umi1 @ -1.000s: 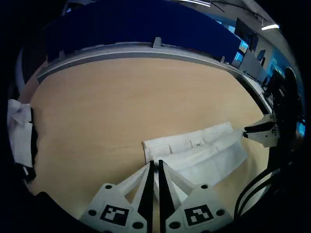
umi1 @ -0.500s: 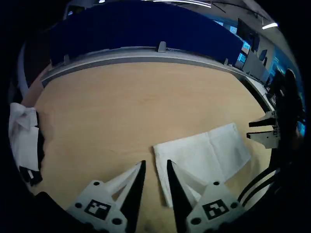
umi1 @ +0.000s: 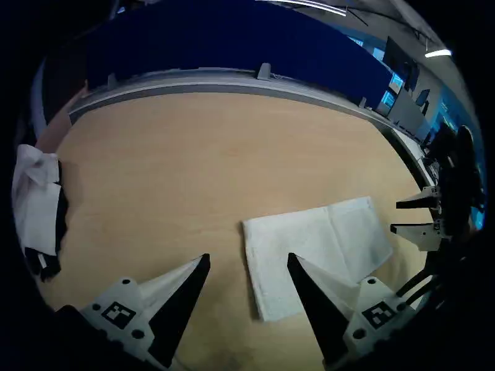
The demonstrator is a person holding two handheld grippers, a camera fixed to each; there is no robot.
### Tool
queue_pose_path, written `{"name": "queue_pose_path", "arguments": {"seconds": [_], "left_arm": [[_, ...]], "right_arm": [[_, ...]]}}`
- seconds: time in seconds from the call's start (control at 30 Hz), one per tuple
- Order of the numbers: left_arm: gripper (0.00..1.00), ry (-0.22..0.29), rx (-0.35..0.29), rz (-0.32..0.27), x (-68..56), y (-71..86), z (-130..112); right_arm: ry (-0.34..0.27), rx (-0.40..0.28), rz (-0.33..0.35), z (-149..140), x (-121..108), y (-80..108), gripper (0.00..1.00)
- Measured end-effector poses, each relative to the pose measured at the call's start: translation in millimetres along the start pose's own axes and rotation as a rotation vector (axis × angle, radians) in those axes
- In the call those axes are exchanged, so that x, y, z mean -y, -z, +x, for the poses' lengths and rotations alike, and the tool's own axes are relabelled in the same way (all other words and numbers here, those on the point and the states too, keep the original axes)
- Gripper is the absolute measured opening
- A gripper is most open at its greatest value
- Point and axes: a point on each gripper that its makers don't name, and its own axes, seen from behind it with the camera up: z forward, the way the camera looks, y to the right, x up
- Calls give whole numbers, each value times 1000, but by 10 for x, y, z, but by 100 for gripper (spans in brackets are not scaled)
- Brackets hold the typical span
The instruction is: Fold towel
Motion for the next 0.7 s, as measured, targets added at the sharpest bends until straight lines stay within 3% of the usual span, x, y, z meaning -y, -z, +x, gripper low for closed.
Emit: {"name": "queue_pose_path", "arguments": {"seconds": [0.3, 0.7], "left_arm": [[93, 10, 0, 16, 45, 150, -146], [93, 78, 22, 49, 127, 433, -518]], "right_arm": [[13, 13, 4, -169, 54, 95, 92], [21, 45, 17, -490, 144, 258, 92]]}}
